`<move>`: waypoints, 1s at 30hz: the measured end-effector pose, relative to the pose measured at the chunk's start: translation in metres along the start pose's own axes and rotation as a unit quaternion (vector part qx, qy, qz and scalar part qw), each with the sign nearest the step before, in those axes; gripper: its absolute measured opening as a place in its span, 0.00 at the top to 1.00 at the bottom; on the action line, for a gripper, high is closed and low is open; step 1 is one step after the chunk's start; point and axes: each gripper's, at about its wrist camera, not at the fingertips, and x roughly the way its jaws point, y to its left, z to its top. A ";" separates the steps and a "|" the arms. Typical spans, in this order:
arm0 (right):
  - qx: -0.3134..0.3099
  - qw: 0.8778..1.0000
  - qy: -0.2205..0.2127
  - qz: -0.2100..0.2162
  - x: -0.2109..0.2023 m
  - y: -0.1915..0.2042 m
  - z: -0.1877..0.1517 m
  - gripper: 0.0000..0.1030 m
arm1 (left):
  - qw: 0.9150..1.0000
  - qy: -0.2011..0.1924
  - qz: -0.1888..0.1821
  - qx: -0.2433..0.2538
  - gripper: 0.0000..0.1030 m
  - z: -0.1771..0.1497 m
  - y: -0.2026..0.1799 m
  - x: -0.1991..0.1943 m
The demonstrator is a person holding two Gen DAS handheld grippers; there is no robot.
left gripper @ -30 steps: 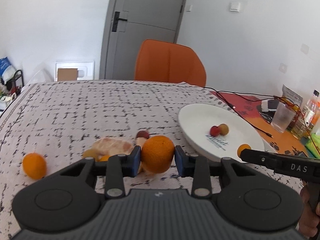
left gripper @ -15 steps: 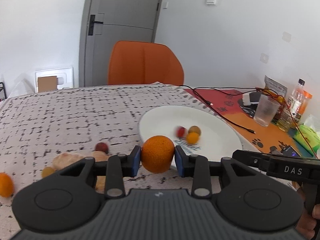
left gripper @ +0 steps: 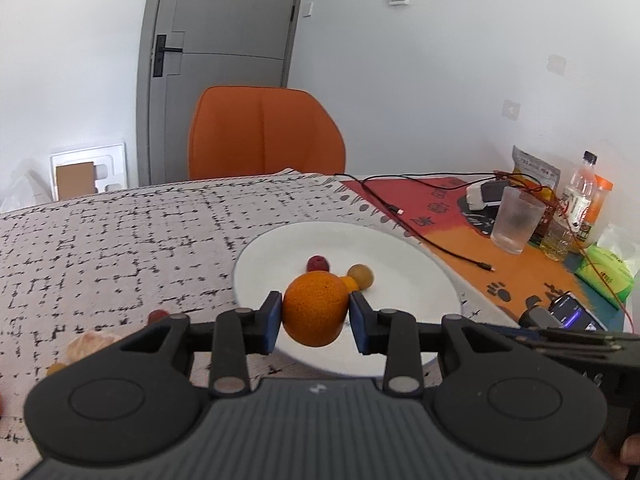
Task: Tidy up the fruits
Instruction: 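Carry both oranges onto the white plate and open both tools, then move both open tools back to the fruit pile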
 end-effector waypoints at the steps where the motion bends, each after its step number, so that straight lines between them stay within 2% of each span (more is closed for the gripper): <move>1: 0.001 1.000 0.000 0.000 0.000 -0.001 0.000 0.70 | 1.000 -0.002 -0.001 0.001 0.66 0.001 -0.001 0.000; 3: 0.002 1.000 0.002 -0.001 0.001 -0.001 0.000 0.70 | 1.000 -0.003 -0.002 0.003 0.66 0.002 -0.004 0.002; 6: 0.002 1.000 0.002 0.000 0.001 -0.001 0.000 0.66 | 1.000 -0.001 0.003 0.010 0.59 0.003 -0.006 0.004; 8: 0.001 1.000 0.002 0.000 0.002 0.000 0.000 0.66 | 1.000 0.008 0.014 0.017 0.50 0.002 -0.006 0.004; 10: 0.000 1.000 0.002 0.002 0.002 0.001 0.000 0.64 | 1.000 0.011 0.024 0.012 0.33 0.000 -0.002 0.002; 13: -0.001 1.000 0.003 0.002 0.004 0.003 -0.001 0.59 | 0.999 0.004 0.034 0.007 0.21 -0.003 0.006 -0.006; 17: -0.004 1.000 0.004 0.005 0.006 0.008 -0.002 0.54 | 0.999 0.002 0.050 0.003 0.18 -0.005 0.016 -0.015; 19: -0.007 1.000 0.001 0.006 0.006 0.011 -0.002 0.45 | 0.998 0.004 0.060 -0.002 0.14 -0.006 0.022 -0.019; 23: -0.015 1.000 -0.003 0.011 0.005 0.018 -0.001 0.37 | 0.997 -0.001 0.078 -0.008 0.11 -0.008 0.032 -0.028; 25: -0.016 1.000 -0.005 0.014 0.005 0.022 -0.002 0.27 | 0.996 -0.003 0.086 -0.015 0.09 -0.008 0.037 -0.032; 30: -0.019 1.000 -0.004 0.021 0.008 0.027 -0.002 0.17 | 0.995 -0.006 0.098 -0.026 0.08 -0.011 0.050 -0.044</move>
